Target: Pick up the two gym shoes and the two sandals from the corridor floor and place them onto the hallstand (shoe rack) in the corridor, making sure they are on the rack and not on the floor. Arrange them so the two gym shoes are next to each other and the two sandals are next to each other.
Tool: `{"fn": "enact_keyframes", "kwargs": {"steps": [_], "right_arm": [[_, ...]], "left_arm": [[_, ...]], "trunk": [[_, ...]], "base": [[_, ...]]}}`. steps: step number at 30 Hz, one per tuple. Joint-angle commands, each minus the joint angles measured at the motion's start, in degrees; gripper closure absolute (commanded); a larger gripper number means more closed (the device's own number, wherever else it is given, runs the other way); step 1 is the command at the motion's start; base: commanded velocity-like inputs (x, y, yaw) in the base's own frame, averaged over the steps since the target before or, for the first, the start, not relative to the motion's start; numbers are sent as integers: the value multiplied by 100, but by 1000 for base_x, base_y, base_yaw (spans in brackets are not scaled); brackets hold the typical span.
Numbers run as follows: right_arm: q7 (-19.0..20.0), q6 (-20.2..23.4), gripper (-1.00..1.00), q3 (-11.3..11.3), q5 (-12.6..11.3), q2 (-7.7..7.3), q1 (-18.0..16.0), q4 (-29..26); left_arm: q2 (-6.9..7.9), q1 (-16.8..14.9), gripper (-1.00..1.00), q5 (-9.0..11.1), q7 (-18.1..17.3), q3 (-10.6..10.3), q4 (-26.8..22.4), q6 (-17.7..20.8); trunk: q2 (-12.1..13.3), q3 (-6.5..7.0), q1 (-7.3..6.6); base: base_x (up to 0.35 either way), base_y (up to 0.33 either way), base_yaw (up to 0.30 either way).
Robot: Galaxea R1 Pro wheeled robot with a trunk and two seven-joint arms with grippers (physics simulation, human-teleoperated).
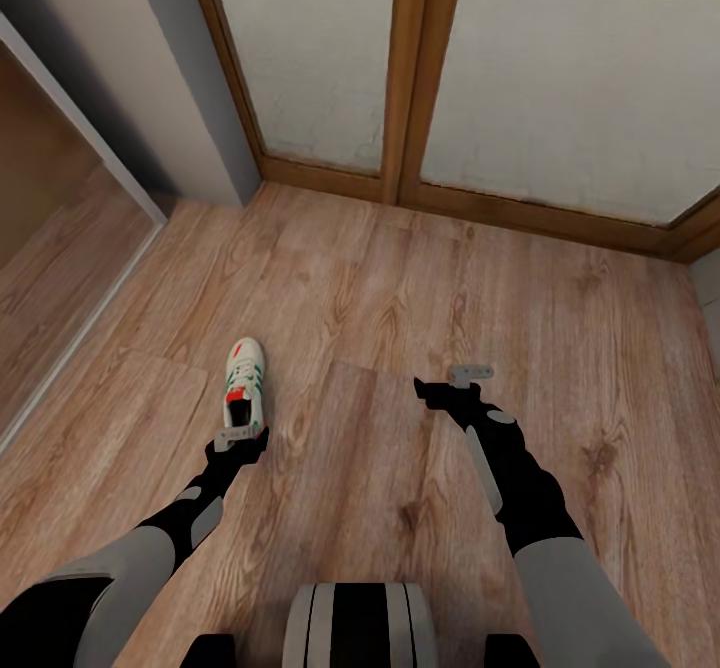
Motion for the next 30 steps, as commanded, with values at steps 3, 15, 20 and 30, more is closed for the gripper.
{"fn": "enact_keyframes", "kwargs": {"steps": [3, 15, 20, 30], "right_arm": [[14, 30, -100, -5, -7, 1, -1, -8], [14, 30, -100, -5, -7, 1, -1, -8], [14, 30, -100, -5, -7, 1, -1, -8], [14, 30, -100, -5, -7, 1, -1, -8]], "left_arm": [[1, -3, -100, 57, -59, 17, 7, -7], [1, -3, -100, 57, -58, 23, 7, -7], [1, -3, -100, 57, -58, 29, 7, -5], [1, -3, 100, 57, -58, 33, 7, -6]], "trunk": [[-1, -3, 0], [-1, -3, 0], [-1, -3, 0], [-1, -3, 0]], "base": [[28, 0, 0], [3, 0, 0], [0, 0, 0], [0, 0, 0]]}}
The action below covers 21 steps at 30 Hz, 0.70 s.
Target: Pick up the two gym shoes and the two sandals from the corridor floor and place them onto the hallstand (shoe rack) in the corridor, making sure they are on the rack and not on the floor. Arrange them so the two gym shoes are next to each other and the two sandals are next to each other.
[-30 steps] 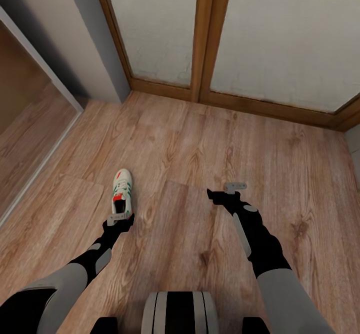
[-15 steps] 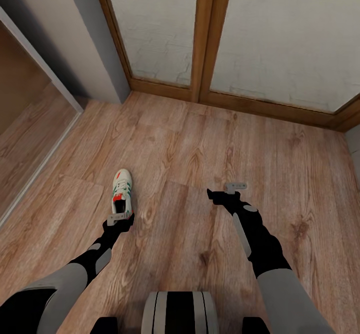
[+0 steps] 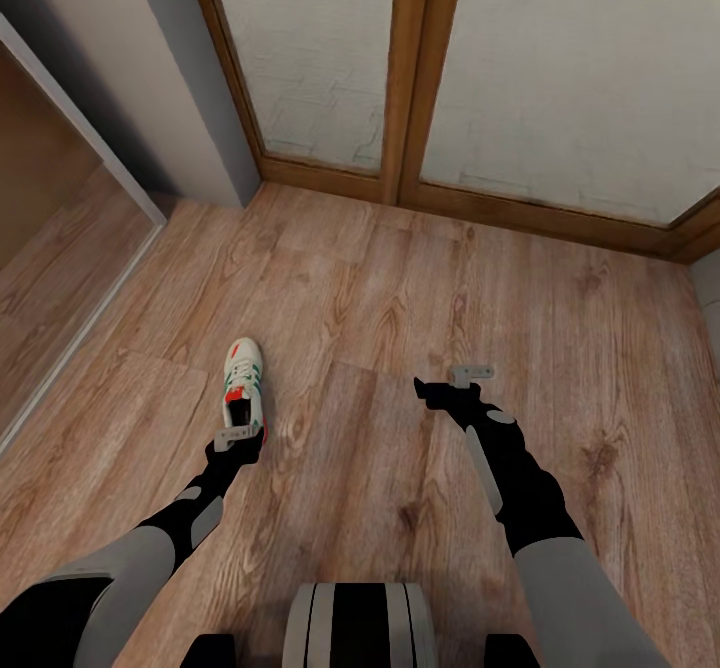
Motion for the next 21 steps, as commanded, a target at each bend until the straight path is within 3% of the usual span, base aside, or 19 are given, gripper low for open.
{"fn": "enact_keyframes", "kwargs": {"steps": [1, 15, 21], "right_arm": [[14, 30, -100, -5, -7, 1, -1, -8], [14, 30, -100, -5, -7, 1, -1, -8], [9, 30, -100, 2, 18, 1, -1, -8]], "left_arm": [[1, -3, 100, 51, -56, 18, 7, -8], [1, -3, 100, 51, -65, 18, -1, -8], [1, -3, 100, 51, -64, 21, -2, -7]], "trunk": [[-1, -3, -1], [-1, -3, -1], [7, 130, -16]], "base": [[0, 0, 0], [0, 0, 0], [0, 0, 0]]}}
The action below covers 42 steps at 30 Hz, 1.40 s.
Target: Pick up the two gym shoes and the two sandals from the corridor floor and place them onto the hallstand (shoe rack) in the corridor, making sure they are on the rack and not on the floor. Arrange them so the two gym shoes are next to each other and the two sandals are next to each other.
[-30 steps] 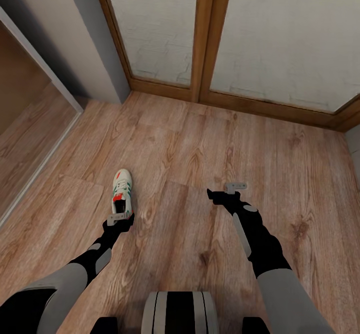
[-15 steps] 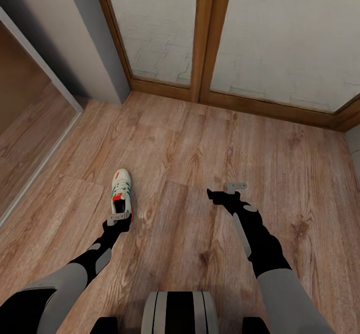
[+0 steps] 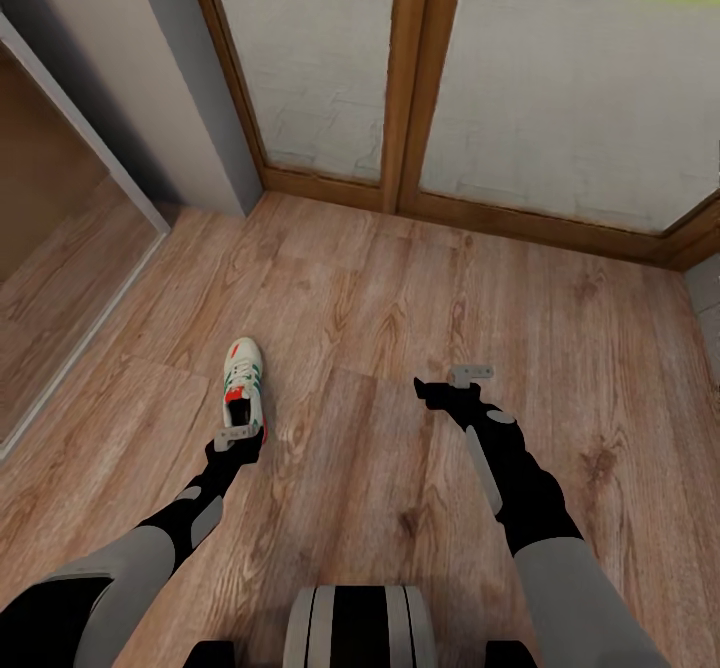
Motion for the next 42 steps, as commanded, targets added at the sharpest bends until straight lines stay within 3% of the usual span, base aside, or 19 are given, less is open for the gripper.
{"fn": "enact_keyframes", "kwargs": {"steps": [1, 15, 18, 29, 36, 37, 42], "right_arm": [[12, 30, -100, 2, 7, 1, -1, -8], [8, 14, -100, -4, 9, 1, -1, 26], [-5, 19, -100, 5, 14, 1, -1, -65], [-7, 22, -100, -10, -5, 1, -1, -105], [-15, 22, -100, -7, -9, 1, -1, -112], [-18, 22, -100, 5, 10, 9, 6, -98], [-17, 22, -100, 6, 12, 10, 7, -89]], "left_arm": [[2, -3, 100, 56, -60, 20, 8, -7], [17, -3, 100, 56, -52, 26, -328, 72], [12, -5, 100, 56, -52, 22, -448, 498], [9, -8, 100, 56, -60, 5, -727, 613], [17, -8, 100, 56, -60, 11, -737, 632], [11, -8, 100, 56, -60, 12, -838, 1101], [14, -8, 100, 56, -61, 6, -1105, 1418]], "trunk": [[0, 20, -3], [19, 330, -39], [19, 330, -39], [19, 330, -39], [28, 485, -57], [30, 515, -60], [37, 668, -73]], "base": [[0, 0, 0], [0, 0, 0], [0, 0, 0], [0, 0, 0], [0, 0, 0], [0, 0, 0], [0, 0, 0]]}}
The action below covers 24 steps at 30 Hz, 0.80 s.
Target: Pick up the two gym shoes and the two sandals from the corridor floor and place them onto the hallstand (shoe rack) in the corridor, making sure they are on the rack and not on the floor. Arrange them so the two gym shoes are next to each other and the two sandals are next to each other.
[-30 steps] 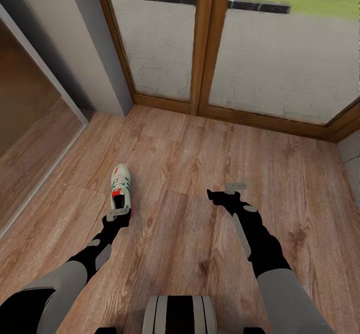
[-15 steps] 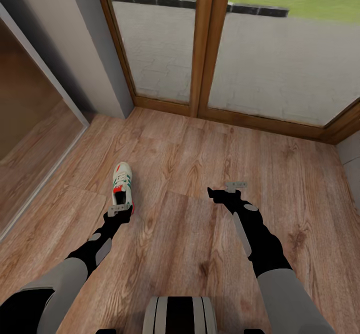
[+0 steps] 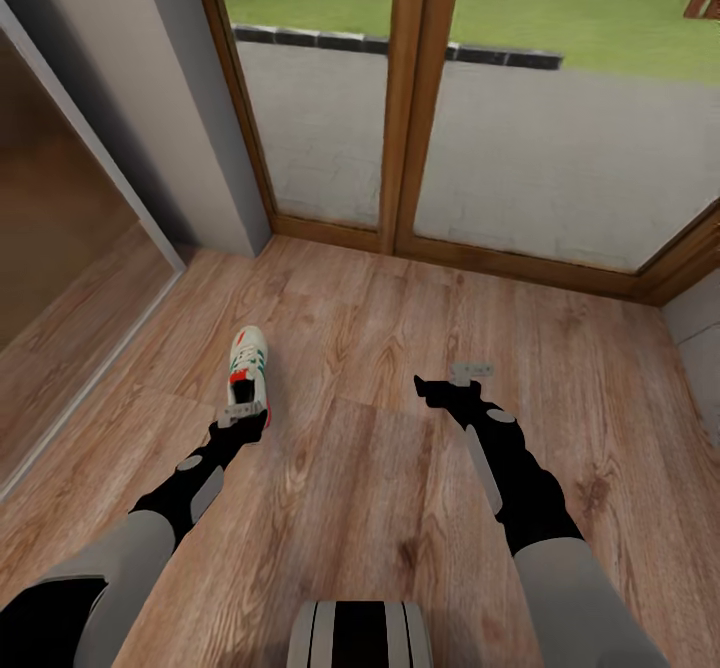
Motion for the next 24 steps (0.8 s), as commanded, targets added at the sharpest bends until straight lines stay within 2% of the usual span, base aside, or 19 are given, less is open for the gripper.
{"fn": "enact_keyframes", "kwargs": {"steps": [1, 6, 10, 14, 17, 24], "right_arm": [[15, 30, -100, -5, -4, 1, -1, -7], [15, 30, -100, -5, -6, 2, -1, -6], [15, 30, -100, -8, -2, 2, -1, -14], [15, 30, -100, -5, -3, 2, -1, -21], [15, 30, -100, -5, -2, 2, -1, -17], [15, 30, -100, -14, -4, 2, -1, -15]], "left_arm": [[1, -3, 100, 53, -50, 16, -8, 10], [-3, -4, 100, 57, -51, 20, -80, 76], [-64, -5, 100, 54, -51, 10, -200, 132], [-95, -2, 100, 56, -56, 0, -350, 496], [-103, 1, 100, 54, -58, -1, -374, 588], [-120, 4, 100, 61, -59, -8, -376, 642]], "trunk": [[1, 29, -3], [7, 186, -16], [13, 312, -26], [18, 439, -37], [22, 533, -44], [31, 754, -62]], "base": [[0, 0, 0], [0, 0, 0], [0, 0, 0], [0, 0, 0], [0, 0, 0], [0, 0, 0]]}}
